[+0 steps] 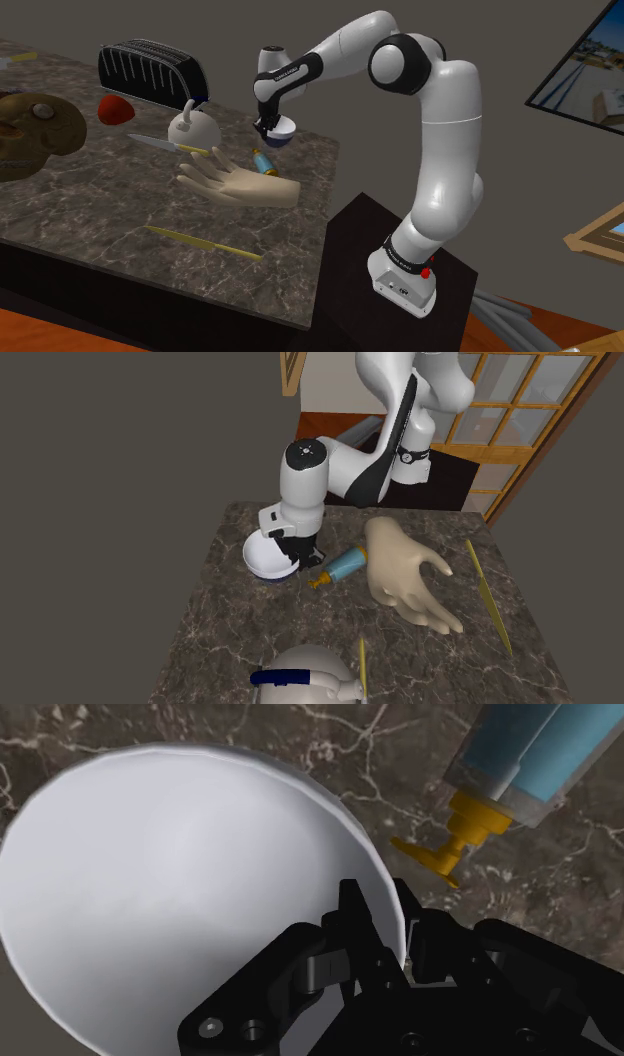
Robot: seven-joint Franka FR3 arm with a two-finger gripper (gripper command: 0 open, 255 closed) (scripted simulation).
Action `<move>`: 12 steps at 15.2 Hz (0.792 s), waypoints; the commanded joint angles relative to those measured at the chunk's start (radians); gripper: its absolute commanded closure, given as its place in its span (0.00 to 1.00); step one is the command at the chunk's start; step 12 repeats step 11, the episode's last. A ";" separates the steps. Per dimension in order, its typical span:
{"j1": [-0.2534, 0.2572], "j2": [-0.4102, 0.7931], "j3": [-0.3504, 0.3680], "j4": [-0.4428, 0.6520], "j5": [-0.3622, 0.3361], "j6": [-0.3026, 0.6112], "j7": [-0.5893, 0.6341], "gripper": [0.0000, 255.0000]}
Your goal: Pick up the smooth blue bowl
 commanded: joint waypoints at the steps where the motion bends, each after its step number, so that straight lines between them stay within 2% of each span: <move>1: 0.000 -0.020 0.001 0.000 0.001 -0.020 -0.001 1.00; 9: -0.001 -0.080 0.004 0.022 0.008 -0.102 -0.011 1.00; 12: -0.001 -0.081 0.004 0.023 0.008 -0.103 -0.011 1.00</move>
